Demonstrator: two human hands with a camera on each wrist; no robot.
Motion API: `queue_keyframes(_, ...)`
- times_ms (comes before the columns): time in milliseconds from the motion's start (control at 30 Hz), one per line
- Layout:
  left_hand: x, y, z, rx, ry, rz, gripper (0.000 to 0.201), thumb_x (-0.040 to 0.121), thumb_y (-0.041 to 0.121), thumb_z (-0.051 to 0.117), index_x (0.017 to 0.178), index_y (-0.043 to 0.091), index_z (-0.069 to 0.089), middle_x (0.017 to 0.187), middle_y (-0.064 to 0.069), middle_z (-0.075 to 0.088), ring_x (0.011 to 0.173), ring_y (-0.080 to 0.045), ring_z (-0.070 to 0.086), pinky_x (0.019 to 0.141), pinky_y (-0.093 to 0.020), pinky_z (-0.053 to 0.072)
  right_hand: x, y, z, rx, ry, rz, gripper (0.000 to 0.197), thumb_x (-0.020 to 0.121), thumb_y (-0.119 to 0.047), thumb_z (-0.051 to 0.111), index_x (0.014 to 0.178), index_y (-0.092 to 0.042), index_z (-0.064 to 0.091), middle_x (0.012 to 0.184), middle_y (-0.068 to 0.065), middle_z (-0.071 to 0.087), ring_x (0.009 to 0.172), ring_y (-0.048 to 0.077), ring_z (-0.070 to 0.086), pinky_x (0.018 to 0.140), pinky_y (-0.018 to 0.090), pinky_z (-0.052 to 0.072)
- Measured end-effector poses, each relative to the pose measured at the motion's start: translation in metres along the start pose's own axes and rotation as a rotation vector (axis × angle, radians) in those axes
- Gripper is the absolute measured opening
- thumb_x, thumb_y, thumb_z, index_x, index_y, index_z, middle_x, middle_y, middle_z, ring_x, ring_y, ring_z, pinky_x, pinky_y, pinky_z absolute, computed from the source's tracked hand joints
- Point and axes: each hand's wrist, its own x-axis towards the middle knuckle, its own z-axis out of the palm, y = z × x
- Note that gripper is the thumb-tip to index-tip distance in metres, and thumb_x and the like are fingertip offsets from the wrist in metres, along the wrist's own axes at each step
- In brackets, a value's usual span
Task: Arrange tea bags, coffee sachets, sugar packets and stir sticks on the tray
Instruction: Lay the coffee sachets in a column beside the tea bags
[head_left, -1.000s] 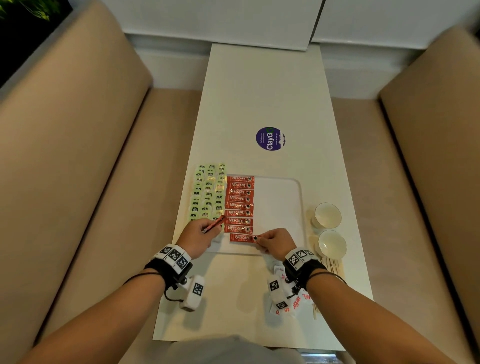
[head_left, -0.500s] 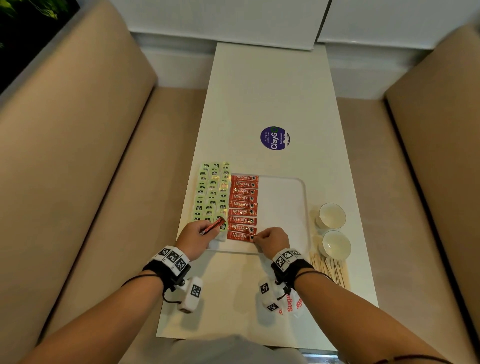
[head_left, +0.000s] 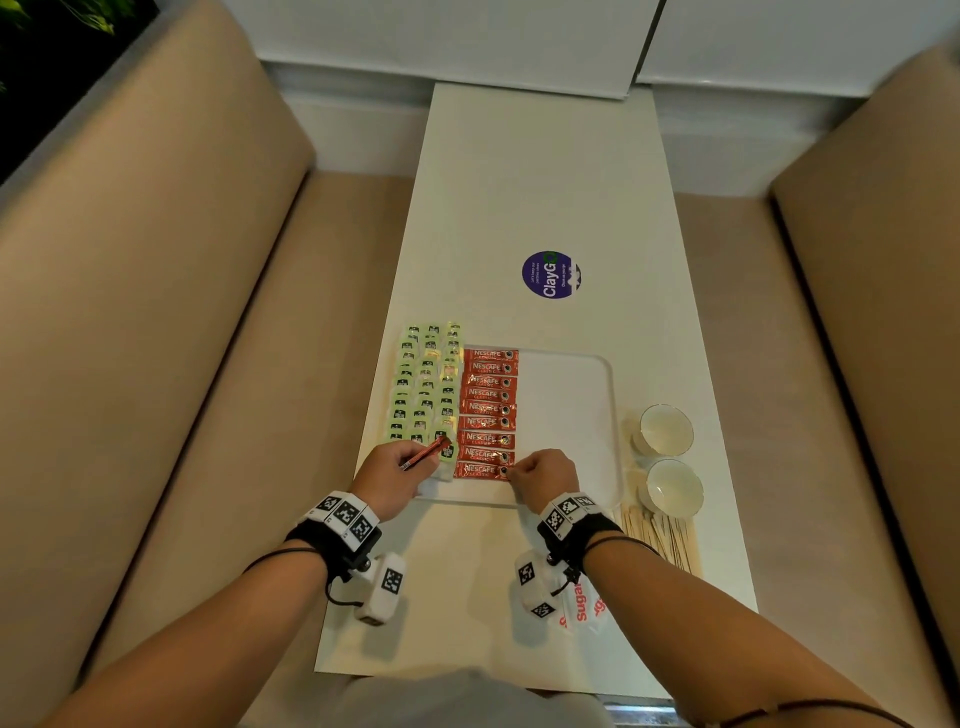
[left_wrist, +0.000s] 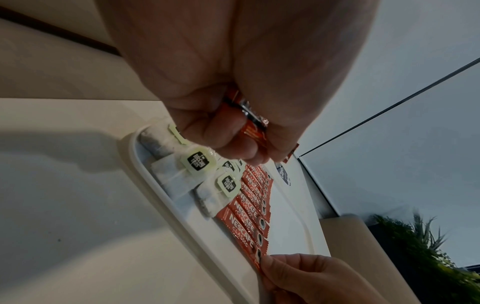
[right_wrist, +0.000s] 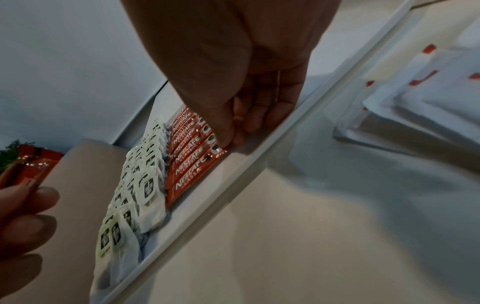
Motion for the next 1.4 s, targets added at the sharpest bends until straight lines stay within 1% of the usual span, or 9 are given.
queue_keyframes(500, -0.001, -0.003, -0.003, 0.026, -0.014, -0.019, 0.011, 0.096, 0.026, 0.065, 0.094, 0.019, 0.073, 0.074, -0.004, 0.062, 0.052, -0.008, 0.053, 0.054, -0.022, 0.044, -0.001, -0.001, 0.002, -0.028, 0.012, -0.006, 0.026, 0.087, -0.023, 0.072, 0.061, -0.023, 0.067, 0.072, -0.002, 0.073, 0.073, 0.015, 0.071, 0.074, 0.034, 0.062)
queue_keyframes(600, 0.001, -0.005, -0.002, 0.028, -0.067, -0.035, 0.014, 0.097, 0.028, 0.064, 0.096, 0.017, 0.073, 0.078, -0.011, 0.067, 0.056, -0.014, 0.055, 0.056, -0.026, 0.042, -0.002, -0.001, 0.001, 0.006, 0.036, -0.007, 0.029, 0.088, -0.036, 0.073, 0.064, -0.020, 0.070, 0.069, -0.001, 0.073, 0.070, 0.017, 0.070, 0.068, 0.031, 0.059)
queue_keyframes(700, 0.000, -0.003, -0.001, 0.028, -0.142, -0.038, 0.019, 0.100, 0.024, 0.059, 0.097, 0.010, 0.071, 0.078, -0.003, 0.064, 0.054, -0.014, 0.052, 0.051, -0.024, 0.040, -0.005, -0.002, -0.002, 0.070, 0.070, -0.099, 0.030, 0.092, -0.041, 0.069, 0.072, -0.019, 0.073, 0.069, -0.005, 0.070, 0.067, 0.012, 0.067, 0.065, 0.032, 0.055)
queue_keyframes(800, -0.002, -0.003, 0.002, 0.089, -0.202, -0.004, 0.016, 0.102, 0.023, 0.056, 0.103, 0.022, 0.072, 0.070, 0.002, 0.055, 0.056, -0.013, 0.048, 0.053, -0.024, 0.039, -0.014, -0.012, -0.009, 0.157, -0.065, -0.250, 0.029, 0.098, -0.042, 0.061, 0.079, -0.023, 0.072, 0.070, -0.009, 0.069, 0.062, 0.001, 0.061, 0.066, 0.022, 0.047)
queue_keyframes(900, -0.002, -0.001, 0.005, 0.171, -0.261, 0.080, 0.023, 0.103, 0.023, 0.055, 0.116, 0.034, 0.069, 0.064, 0.007, 0.048, 0.057, -0.010, 0.043, 0.054, -0.022, 0.039, -0.020, -0.026, -0.013, 0.200, -0.249, -0.360, 0.045, 0.100, -0.052, 0.054, 0.084, -0.014, 0.075, 0.075, -0.001, 0.074, 0.062, 0.006, 0.064, 0.069, 0.028, 0.055)
queue_keyframes(967, -0.003, 0.004, 0.007, 0.190, -0.306, 0.119, 0.024, 0.104, 0.025, 0.053, 0.117, 0.033, 0.070, 0.065, 0.004, 0.047, 0.059, -0.012, 0.043, 0.058, -0.027, 0.040, -0.021, -0.030, -0.012, 0.186, -0.308, -0.421, 0.044, 0.100, -0.048, 0.057, 0.087, -0.011, 0.078, 0.077, 0.004, 0.075, 0.063, 0.011, 0.064, 0.070, 0.031, 0.056)
queue_keyframes(1033, -0.003, 0.007, 0.008, 0.202, -0.324, 0.118, 0.024, 0.105, 0.024, 0.049, 0.115, 0.031, 0.069, 0.066, 0.001, 0.048, 0.063, -0.013, 0.045, 0.064, -0.030, 0.041, -0.020, -0.032, -0.011, 0.178, -0.327, -0.465, 0.026, 0.098, -0.036, 0.064, 0.095, -0.016, 0.080, 0.081, 0.005, 0.076, 0.065, 0.011, 0.064, 0.071, 0.030, 0.056)
queue_keyframes(1167, -0.003, 0.013, 0.006, 0.200, -0.325, 0.087, 0.031, 0.104, 0.013, 0.050, 0.126, 0.029, 0.064, 0.069, 0.004, 0.056, 0.062, -0.007, 0.050, 0.064, -0.020, 0.045, -0.017, -0.029, -0.012, 0.210, -0.329, -0.470, 0.014, 0.096, -0.019, 0.067, 0.101, -0.016, 0.080, 0.080, 0.004, 0.073, 0.067, 0.008, 0.061, 0.068, 0.023, 0.053)
queue_keyframes(1400, -0.003, 0.013, 0.001, 0.148, -0.281, 0.042, 0.026, 0.101, 0.012, 0.057, 0.125, 0.020, 0.065, 0.076, -0.004, 0.065, 0.070, -0.014, 0.060, 0.066, -0.028, 0.052, -0.016, -0.018, -0.021, 0.321, -0.281, -0.364, 0.010, 0.091, -0.019, 0.075, 0.092, -0.009, 0.076, 0.076, -0.001, 0.074, 0.065, 0.004, 0.062, 0.064, 0.019, 0.049)
